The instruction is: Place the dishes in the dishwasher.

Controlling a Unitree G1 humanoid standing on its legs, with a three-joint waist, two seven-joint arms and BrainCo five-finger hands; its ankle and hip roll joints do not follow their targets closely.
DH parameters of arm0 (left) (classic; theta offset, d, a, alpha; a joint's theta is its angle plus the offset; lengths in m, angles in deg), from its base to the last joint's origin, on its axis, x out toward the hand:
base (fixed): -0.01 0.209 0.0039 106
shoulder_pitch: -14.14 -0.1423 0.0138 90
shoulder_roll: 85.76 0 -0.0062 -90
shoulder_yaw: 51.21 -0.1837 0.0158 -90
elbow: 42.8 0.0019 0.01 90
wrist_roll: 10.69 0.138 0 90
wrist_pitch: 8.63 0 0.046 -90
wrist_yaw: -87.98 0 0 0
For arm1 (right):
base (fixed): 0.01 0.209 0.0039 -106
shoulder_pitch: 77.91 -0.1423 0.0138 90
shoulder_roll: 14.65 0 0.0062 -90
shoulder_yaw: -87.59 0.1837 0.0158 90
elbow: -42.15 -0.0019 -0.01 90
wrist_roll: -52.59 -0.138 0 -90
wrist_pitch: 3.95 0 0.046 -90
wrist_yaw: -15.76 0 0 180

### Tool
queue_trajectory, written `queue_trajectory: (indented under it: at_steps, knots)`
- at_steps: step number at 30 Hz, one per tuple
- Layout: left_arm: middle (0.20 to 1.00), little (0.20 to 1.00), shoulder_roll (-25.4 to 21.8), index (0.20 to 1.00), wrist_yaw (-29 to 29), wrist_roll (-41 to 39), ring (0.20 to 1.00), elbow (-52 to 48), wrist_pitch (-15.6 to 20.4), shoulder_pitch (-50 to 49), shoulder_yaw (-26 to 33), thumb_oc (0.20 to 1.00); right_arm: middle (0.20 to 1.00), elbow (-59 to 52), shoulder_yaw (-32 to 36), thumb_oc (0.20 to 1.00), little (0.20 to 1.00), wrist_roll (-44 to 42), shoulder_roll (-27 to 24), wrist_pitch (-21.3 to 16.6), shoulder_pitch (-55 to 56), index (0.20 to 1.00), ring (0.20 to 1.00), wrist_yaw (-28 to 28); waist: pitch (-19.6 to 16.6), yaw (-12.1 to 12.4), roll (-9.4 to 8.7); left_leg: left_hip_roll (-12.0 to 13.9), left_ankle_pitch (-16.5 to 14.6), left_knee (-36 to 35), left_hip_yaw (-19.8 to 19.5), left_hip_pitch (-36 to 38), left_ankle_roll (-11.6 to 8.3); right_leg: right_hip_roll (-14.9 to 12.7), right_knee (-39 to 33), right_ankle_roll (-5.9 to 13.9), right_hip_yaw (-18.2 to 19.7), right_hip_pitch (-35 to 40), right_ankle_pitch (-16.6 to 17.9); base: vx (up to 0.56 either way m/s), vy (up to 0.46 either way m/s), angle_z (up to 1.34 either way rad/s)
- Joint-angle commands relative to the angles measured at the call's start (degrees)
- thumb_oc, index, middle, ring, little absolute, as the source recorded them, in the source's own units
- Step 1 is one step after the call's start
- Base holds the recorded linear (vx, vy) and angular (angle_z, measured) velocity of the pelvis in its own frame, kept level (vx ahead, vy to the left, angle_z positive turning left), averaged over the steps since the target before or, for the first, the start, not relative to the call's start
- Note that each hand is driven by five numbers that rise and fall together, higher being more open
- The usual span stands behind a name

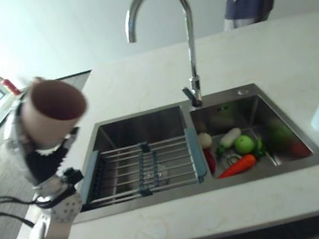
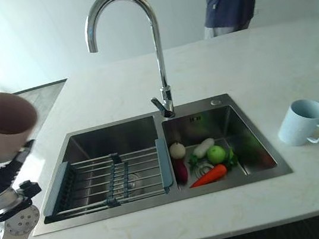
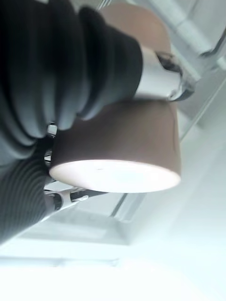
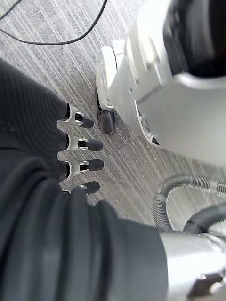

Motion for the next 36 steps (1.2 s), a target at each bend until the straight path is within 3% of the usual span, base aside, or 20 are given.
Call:
queue_trajectory:
  at_steps: [1,5,6,7,9,10,11,13,14,15,16,19,20,24,27,30,36]
  knots:
    - [0.200,0.200,-3.76,0.200,-0.53,-2.65,0.200,-4.35,0.07,3.99,5.82,0.200,1.000,2.91,1.34,1.000,1.000,2.07,1.06,-1.22,-4.58,1.000,1.000,-2.13,3.26,1.42,-1.37,-1.85,-7.17,0.49,-6.18,0.79,-0.74,-1.02,5.08,2.34,0.34,2.40,-10.68,0.00,-0.056,0.35]
    - [0.200,0.200,-3.57,0.200,-3.13,-3.61,0.200,-5.21,-0.20,2.40,8.95,0.200,1.000,3.64,1.03,1.000,1.000,4.80,0.72,-2.59,-5.28,1.000,1.000,-2.10,2.61,3.42,-1.69,-2.60,-6.65,0.49,-10.13,0.58,-1.04,0.71,5.43,1.34,1.52,2.39,-11.63,0.00,-0.074,0.35]
    - [0.200,0.200,-3.50,0.200,-4.17,-3.77,0.200,-4.87,0.53,2.51,8.84,0.200,1.000,3.21,0.34,1.000,1.000,5.02,0.53,-3.48,-5.56,1.000,1.000,-1.24,2.72,3.77,-1.77,-2.76,-6.58,1.06,-11.30,0.73,-1.38,2.33,8.21,0.37,2.13,2.28,-14.10,-0.03,-0.128,0.29]
    - [0.200,0.200,-3.58,0.200,-4.09,-2.97,0.200,-5.27,0.26,3.05,8.14,0.200,1.000,2.20,0.03,1.000,1.000,4.56,0.41,-3.01,-5.92,1.000,1.000,-0.94,2.94,3.37,-1.69,-2.72,-6.31,2.28,-12.30,-0.02,-1.34,2.97,12.03,-0.04,3.19,0.85,-14.94,-0.07,-0.125,0.31]
    - [0.200,0.200,-4.16,0.200,-5.23,-3.18,0.200,-5.19,1.86,4.70,5.20,0.200,1.000,0.54,-0.16,1.000,1.000,0.76,0.34,-1.01,-6.06,1.000,1.000,0.36,4.27,1.17,-1.57,-3.17,-6.84,5.36,-15.53,-1.20,-0.22,4.67,20.32,-1.10,9.07,-2.68,-17.11,-0.16,-0.202,1.62]
    - [0.200,0.200,-4.76,0.200,-6.20,-4.81,0.200,-4.71,1.59,9.14,0.57,0.200,1.000,0.21,-2.22,1.000,1.000,-3.83,-0.53,1.10,-6.97,1.000,1.000,1.69,6.13,0.10,-1.48,-3.39,-5.94,7.32,-20.15,-2.56,-0.42,6.93,24.26,-3.81,11.86,-3.57,-20.08,-0.32,-0.390,2.69]
    - [0.200,0.200,-3.94,0.200,-7.79,-5.34,0.200,-5.53,-0.35,9.73,-0.22,0.200,1.000,1.25,-2.35,1.000,1.000,-1.45,-1.28,2.33,-8.85,1.000,1.000,1.57,7.87,0.53,-1.44,-2.77,-3.14,8.55,-20.58,-5.74,-2.64,7.40,21.46,-3.79,11.59,-2.36,-18.64,-0.42,-0.344,4.01]
    - [0.200,0.200,-2.57,0.200,-10.38,-5.76,0.200,-6.33,0.70,9.57,-0.10,0.200,1.000,2.51,-1.45,1.000,1.000,0.64,-2.90,3.18,-10.47,1.000,1.000,2.34,9.89,-0.01,-1.49,0.84,1.42,9.99,-13.01,-10.88,-4.94,6.25,16.69,-3.87,9.70,0.45,-17.74,-0.44,-0.130,3.09]
    - [0.200,0.200,-2.19,0.200,-11.33,-6.38,0.200,-5.79,1.89,9.93,-0.71,0.200,1.000,2.83,-1.08,1.000,1.000,-0.38,-3.03,3.52,-10.34,1.000,1.000,2.83,10.10,-0.81,-1.58,1.96,1.83,11.87,-9.83,-11.91,-5.13,5.89,15.57,-3.93,8.58,0.66,-17.15,-0.50,-0.084,1.97]
    - [0.200,0.200,-1.46,0.200,-11.93,-6.66,0.200,-4.98,2.60,11.20,-2.32,0.200,1.000,3.55,-0.78,1.000,1.000,-1.09,-3.03,3.68,-9.84,1.000,1.000,2.70,9.93,-2.04,-2.12,3.54,-0.23,15.55,-3.82,-12.32,-4.47,4.58,14.21,-4.02,5.39,0.61,-16.37,-0.44,-0.056,1.48]
    - [0.200,0.200,-1.25,0.200,-12.27,-6.40,0.200,-4.99,2.17,11.94,-2.91,0.200,1.000,3.99,-0.46,1.000,1.000,-0.10,-2.86,3.23,-9.59,1.000,1.000,2.62,9.60,-2.40,-2.50,3.70,-2.71,17.42,-1.29,-11.70,-3.60,3.68,13.43,-3.89,3.57,0.42,-15.77,-0.42,-0.026,1.92]
    - [0.200,0.200,-0.79,0.200,-13.99,-4.81,0.200,-7.08,0.37,13.21,-4.50,0.200,1.000,5.19,-0.21,1.000,1.000,1.39,-1.89,2.56,-9.05,1.000,1.000,2.91,8.11,-2.41,-3.53,1.77,-10.13,19.85,2.07,-7.75,-0.95,1.89,11.70,-3.42,-0.76,-0.13,-14.13,-0.24,0.049,1.60]
    - [0.200,0.200,-0.53,0.200,-15.09,-5.03,0.200,-7.80,0.28,13.38,-4.69,0.200,1.000,5.55,-0.15,1.000,1.000,1.23,-1.68,2.56,-8.92,1.000,1.000,2.89,7.39,-2.35,-3.53,1.75,-11.66,20.01,2.39,-6.23,-1.25,1.97,11.39,-3.29,-1.30,0.20,-14.87,-0.16,0.080,1.30]
    - [0.200,0.200,0.50,0.200,-19.66,-5.69,0.200,-11.57,-1.31,13.50,-5.39,0.200,1.000,5.79,1.00,1.000,1.000,0.84,-0.27,2.13,-8.51,1.000,1.000,3.59,4.94,-2.93,-3.51,4.74,-11.30,18.33,7.89,-2.39,-2.26,1.86,10.59,-3.86,-6.37,-0.25,-14.40,-0.12,0.138,1.34]
    - [0.200,0.200,0.17,0.200,-20.66,-6.42,0.200,-12.15,-1.79,13.54,-6.28,0.200,1.000,4.81,0.72,1.000,1.000,0.49,0.42,1.29,-7.94,1.000,1.000,4.09,4.47,-3.28,-2.58,5.14,-9.84,12.29,9.04,-0.43,-2.60,1.69,12.01,-3.30,-8.31,-1.38,-14.51,-0.08,0.254,2.09]
    - [0.200,0.200,-1.07,0.200,-20.18,-5.99,0.200,-11.55,-1.26,11.88,-6.92,0.200,1.000,2.65,-0.60,1.000,1.000,2.21,1.03,0.38,-8.25,1.000,1.000,4.60,4.51,-1.93,-1.83,3.51,-7.44,4.59,6.68,1.52,-2.39,0.46,13.08,-1.22,-8.92,-1.69,-14.01,-0.09,0.422,1.09]
    - [0.200,0.200,-2.82,0.200,-22.19,-8.93,0.200,-10.49,-1.60,9.25,-4.86,0.200,1.000,1.00,-3.13,1.000,1.000,6.54,1.30,-0.93,-8.61,1.000,1.000,6.96,4.10,0.91,-2.27,0.49,-6.81,0.97,2.71,1.45,-0.51,-1.88,13.10,2.13,-7.08,-1.10,-12.72,-0.11,0.314,0.54]
